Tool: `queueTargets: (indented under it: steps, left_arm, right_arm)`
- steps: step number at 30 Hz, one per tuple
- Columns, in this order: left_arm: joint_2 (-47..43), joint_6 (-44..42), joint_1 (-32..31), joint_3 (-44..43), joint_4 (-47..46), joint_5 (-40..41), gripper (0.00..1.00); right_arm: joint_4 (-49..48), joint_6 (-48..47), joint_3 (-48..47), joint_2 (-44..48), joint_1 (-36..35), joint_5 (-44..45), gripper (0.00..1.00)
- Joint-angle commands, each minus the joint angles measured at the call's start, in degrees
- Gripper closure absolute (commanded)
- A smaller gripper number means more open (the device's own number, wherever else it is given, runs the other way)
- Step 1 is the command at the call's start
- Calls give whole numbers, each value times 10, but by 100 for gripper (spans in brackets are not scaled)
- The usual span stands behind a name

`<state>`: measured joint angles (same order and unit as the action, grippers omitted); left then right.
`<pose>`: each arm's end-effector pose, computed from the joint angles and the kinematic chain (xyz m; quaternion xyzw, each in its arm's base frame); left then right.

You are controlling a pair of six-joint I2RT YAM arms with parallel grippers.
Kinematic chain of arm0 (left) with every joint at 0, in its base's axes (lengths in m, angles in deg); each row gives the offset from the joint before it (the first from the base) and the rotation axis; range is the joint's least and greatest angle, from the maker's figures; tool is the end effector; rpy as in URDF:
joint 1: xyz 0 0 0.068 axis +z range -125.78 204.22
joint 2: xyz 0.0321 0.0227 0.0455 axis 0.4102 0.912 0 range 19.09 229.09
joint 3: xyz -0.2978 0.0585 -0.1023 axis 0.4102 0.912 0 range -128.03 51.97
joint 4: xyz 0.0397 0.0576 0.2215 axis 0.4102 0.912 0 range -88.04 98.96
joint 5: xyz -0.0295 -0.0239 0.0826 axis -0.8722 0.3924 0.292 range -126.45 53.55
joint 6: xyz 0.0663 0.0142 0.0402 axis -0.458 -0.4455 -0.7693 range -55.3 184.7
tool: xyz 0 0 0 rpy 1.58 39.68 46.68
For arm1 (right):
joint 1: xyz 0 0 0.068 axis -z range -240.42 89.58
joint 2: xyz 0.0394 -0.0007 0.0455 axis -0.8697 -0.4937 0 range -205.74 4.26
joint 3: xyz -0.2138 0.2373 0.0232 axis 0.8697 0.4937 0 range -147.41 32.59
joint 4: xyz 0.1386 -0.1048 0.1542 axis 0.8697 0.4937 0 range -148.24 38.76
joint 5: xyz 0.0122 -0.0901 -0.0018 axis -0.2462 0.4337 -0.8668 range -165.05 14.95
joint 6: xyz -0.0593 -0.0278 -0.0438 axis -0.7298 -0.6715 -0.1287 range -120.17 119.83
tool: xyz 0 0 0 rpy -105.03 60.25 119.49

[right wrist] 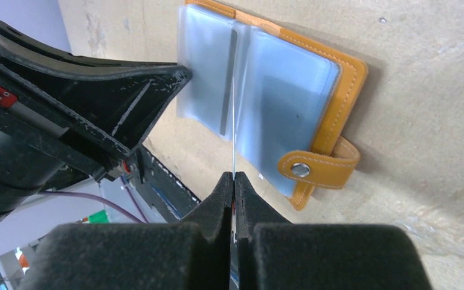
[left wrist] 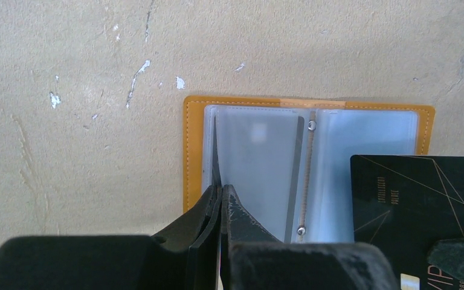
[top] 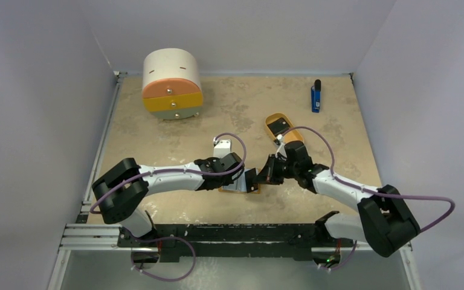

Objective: Put the credit cards into the card holder
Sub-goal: Turn over the card slot in the card holder, then insert the credit card into the card holder.

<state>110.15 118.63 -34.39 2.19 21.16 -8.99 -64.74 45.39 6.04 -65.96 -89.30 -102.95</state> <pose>0.1786 -0.2329 0.2138 -0.0221 0.9410 -0.0784 0.3284 0.1745 0.1324 0.2229 0.0199 0.8756 0.4331 0.2131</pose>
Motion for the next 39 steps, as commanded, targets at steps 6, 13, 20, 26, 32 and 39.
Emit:
queueTargets:
  steps: [6, 13, 20, 26, 32, 39]
  left_arm:
    - [-7, 14, 3, 8, -9, 14, 100]
    - [-6, 17, 3, 12, -14, 8, 100]
    - [-11, 19, 2, 17, -16, 7, 100]
    - [-9, 19, 3, 18, -17, 4, 100]
    - [-9, 19, 3, 17, -16, 3, 100]
    - [-8, 20, 3, 17, -13, 5, 100]
  right_arm:
    - [-84, 29, -27, -47, -15, -36, 100]
    - [-93, 44, -31, -83, -17, -36, 100]
    - [-108, 49, -37, -114, -18, -40, 100]
    - [-129, 57, -36, -122, -20, -42, 100]
    - [-117, 52, -40, -105, -21, -22, 100]
    - [-118, 43, -41, -99, -22, -24, 100]
